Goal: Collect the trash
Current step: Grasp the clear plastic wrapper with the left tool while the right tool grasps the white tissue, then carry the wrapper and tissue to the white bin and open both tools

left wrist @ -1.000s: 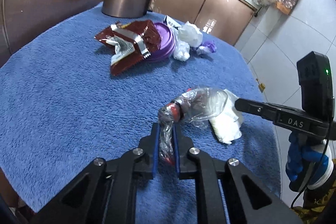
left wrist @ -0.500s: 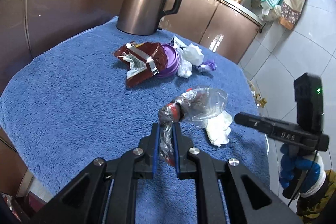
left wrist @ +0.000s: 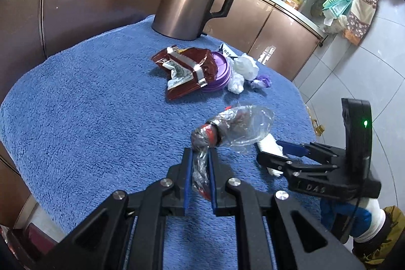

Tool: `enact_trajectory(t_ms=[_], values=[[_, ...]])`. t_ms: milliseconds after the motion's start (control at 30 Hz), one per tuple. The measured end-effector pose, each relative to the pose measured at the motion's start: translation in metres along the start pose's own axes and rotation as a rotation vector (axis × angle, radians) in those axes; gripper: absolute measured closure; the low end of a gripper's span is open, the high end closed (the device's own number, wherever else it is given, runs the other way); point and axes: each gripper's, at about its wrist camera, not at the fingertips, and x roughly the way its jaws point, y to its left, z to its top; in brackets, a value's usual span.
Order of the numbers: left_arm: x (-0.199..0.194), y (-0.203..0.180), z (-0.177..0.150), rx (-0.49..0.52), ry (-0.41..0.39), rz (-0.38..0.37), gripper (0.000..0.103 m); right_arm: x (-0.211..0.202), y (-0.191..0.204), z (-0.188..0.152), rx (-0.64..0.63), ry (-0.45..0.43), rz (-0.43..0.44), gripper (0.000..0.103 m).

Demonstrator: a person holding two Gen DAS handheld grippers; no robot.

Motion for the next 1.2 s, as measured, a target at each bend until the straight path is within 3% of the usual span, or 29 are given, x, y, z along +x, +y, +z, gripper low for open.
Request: enact_trajectory(t_ms=[133,200,300,333,533,833,1033,1200], values=[[0.003,0.005,-0.002,-0.01,0.008,-0.005,0.092,0.003,0.006,-0.002,-0.037,-0.006,-0.053,0.055],[0.004,0.006,-0.003,-0.012,0.01,-0.006,0.092,0.002,0.002,-0.002,-0.029,-0.011,-0.069,0.071],[0.004,0.006,-0.003,-0.011,0.012,-0.005,0.092,-0.002,-0.011,-0.003,0.024,-0.022,-0.054,0.087],[0.004,0.005,-0.003,-0.009,0.012,-0.005,0.092,-0.003,-0.015,-0.004,0.044,-0.027,-0.041,0.088],[-0.006,-0.005,-0.001,0.016,-0.002,0.013,0.092,-0.013,-0.023,-0.007,0.068,-0.06,-0.016,0.09],[-0.013,-0.05,0.005,0.11,0.002,0.03,0.092,-0.068,-0.058,-0.018,0.163,-0.196,0.004,0.09],[0.004,-0.112,0.01,0.232,0.048,-0.003,0.092,-0.121,-0.115,-0.053,0.288,-0.295,-0.072,0.09],[0.034,-0.191,0.017,0.364,0.097,-0.067,0.092,-0.165,-0.181,-0.098,0.432,-0.354,-0.206,0.09]])
